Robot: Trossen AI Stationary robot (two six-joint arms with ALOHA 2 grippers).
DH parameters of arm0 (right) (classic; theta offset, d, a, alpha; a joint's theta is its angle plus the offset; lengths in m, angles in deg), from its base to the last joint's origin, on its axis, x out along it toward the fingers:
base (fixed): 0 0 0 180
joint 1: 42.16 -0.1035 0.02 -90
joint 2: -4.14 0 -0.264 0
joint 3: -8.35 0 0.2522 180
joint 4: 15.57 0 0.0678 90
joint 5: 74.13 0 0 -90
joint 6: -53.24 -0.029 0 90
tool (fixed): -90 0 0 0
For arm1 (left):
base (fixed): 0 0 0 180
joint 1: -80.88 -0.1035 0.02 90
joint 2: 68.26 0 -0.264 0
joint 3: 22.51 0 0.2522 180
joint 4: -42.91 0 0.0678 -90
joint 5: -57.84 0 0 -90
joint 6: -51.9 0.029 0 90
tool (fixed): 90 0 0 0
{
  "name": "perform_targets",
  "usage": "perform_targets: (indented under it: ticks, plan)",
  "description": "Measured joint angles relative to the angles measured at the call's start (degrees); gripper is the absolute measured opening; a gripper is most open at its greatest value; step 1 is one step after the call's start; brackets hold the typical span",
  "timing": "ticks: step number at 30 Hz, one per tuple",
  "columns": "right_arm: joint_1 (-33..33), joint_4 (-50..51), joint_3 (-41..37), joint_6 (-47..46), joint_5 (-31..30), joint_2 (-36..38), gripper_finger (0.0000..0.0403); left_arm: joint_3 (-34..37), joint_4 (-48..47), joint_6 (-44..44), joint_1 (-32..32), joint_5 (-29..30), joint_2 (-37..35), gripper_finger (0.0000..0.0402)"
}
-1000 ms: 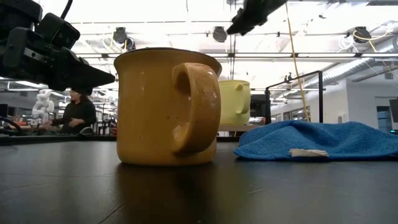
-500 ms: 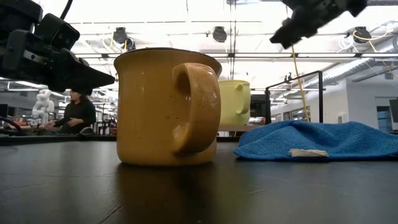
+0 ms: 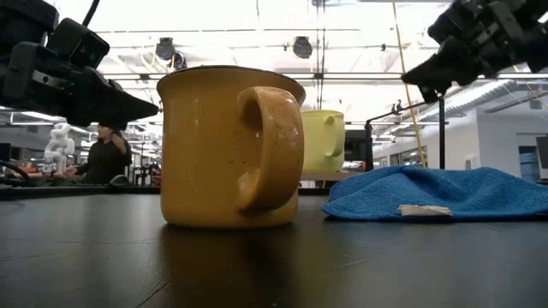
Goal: Stack small to large cups/mugs on shelf
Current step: Put the orange mug on the shelf
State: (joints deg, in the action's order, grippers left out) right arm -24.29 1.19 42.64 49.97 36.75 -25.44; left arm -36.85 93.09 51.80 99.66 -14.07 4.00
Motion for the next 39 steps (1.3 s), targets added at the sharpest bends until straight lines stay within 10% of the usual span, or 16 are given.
perform_targets:
  ticks: [27, 39]
  plan:
    - [-0.3, -20.2, -16.3, -6.6, 2.1, 3.9, 0.0000, 0.0, 0.1, 0.0, 0.0, 0.5, 0.0, 0.0026]
    - [-13.5, -24.6, -16.3, -8.1, 1.7, 3.9, 0.0000, 0.0, 0.3, 0.2, 0.0, -1.5, 0.0, 0.0026]
